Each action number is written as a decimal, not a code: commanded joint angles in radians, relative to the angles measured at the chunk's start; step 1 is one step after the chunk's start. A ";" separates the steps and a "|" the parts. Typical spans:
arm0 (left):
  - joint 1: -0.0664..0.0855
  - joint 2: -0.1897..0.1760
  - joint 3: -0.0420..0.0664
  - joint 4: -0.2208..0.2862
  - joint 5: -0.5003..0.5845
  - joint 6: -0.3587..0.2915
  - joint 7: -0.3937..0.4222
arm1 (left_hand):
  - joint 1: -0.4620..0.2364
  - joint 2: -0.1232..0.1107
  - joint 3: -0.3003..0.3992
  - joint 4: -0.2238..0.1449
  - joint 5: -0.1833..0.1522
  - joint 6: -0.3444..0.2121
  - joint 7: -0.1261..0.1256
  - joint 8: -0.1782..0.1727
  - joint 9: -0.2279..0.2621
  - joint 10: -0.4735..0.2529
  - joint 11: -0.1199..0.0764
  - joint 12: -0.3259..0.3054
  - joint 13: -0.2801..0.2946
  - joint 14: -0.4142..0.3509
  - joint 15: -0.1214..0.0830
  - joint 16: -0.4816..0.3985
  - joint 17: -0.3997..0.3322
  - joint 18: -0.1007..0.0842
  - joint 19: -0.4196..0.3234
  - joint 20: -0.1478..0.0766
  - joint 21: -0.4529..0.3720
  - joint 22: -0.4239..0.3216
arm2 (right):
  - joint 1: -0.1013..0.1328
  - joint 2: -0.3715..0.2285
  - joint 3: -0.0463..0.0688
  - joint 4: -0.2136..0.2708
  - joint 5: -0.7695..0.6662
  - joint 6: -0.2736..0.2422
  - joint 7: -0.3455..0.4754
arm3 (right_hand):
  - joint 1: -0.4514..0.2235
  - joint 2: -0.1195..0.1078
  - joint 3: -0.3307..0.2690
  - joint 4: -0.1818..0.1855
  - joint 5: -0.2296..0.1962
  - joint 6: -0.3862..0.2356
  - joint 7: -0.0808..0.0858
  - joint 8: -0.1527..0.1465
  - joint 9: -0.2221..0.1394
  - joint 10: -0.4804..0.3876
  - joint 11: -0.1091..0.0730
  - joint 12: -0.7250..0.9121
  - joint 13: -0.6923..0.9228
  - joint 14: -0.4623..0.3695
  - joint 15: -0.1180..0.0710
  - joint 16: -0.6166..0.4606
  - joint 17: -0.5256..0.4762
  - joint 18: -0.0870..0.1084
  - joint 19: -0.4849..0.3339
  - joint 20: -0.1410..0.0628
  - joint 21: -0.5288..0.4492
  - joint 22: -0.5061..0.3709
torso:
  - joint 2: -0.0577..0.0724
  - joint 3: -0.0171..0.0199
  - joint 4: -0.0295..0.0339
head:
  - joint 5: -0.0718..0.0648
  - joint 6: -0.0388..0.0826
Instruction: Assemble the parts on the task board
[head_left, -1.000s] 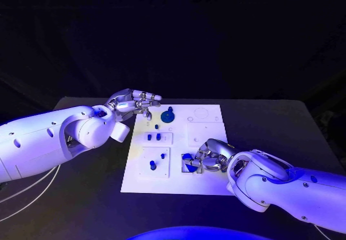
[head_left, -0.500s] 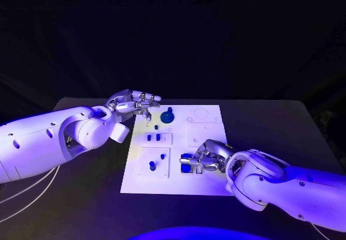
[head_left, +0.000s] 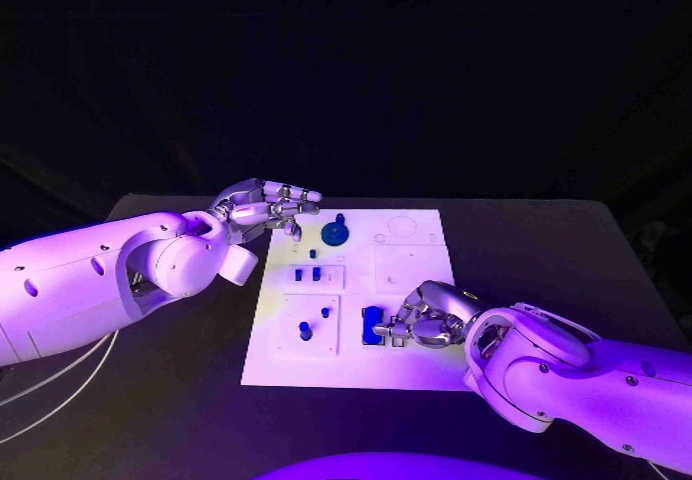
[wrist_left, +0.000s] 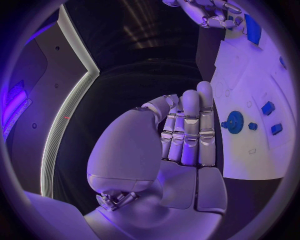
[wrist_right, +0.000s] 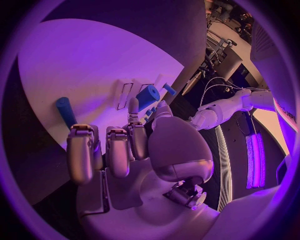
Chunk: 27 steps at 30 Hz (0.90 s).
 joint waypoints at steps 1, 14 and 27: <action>0.000 0.000 0.000 0.003 0.001 0.018 0.004 | -0.010 0.001 0.005 0.001 0.000 -0.007 0.002 0.007 -0.001 -0.007 0.002 0.007 -0.001 -0.006 0.000 -0.005 -0.001 0.007 -0.002 0.002 -0.004 -0.001 | -0.002 -0.007 0.000 0.009 -0.031 0.013 0.027 | 0.042 0.004 0.007 -0.019 0.008 0.002 -0.010 0.006 0.003 0.010 0.000 0.007 0.108 0.100 -0.010 0.007 0.243 -0.018 0.086 -0.009 0.009 0.221 | -0.001 -0.0002 -0.0013 | 0.002 -0.001; 0.000 0.004 0.000 -0.001 0.001 0.020 0.005 | -0.012 0.003 0.007 0.001 0.000 -0.007 0.002 0.008 -0.001 -0.008 0.002 0.008 -0.001 -0.006 0.000 -0.005 -0.002 0.007 -0.002 0.003 -0.004 -0.002 | -0.006 0.016 0.000 -0.012 -0.025 0.017 0.014 | 0.074 0.024 0.018 -0.027 0.012 0.004 -0.011 0.008 0.007 0.016 -0.002 0.016 0.117 0.100 -0.012 0.009 0.246 -0.019 0.087 -0.010 0.015 0.225 | 0.001 -0.0002 0.0022 | -0.006 0.005; 0.000 0.007 0.000 0.001 0.012 0.024 0.001 | -0.012 0.003 0.007 0.001 0.000 -0.007 0.002 0.008 -0.001 -0.008 0.002 0.008 -0.001 -0.006 0.000 -0.005 -0.002 0.007 -0.002 0.003 -0.004 -0.002 | -0.006 0.039 0.000 -0.043 -0.039 0.042 -0.010 | 0.150 0.045 0.041 -0.059 -0.007 0.000 -0.016 0.006 0.011 0.016 -0.006 0.013 0.118 0.100 -0.015 0.009 0.245 -0.019 0.087 -0.013 0.015 0.225 | 0.000 -0.0004 -0.0001 | -0.011 0.002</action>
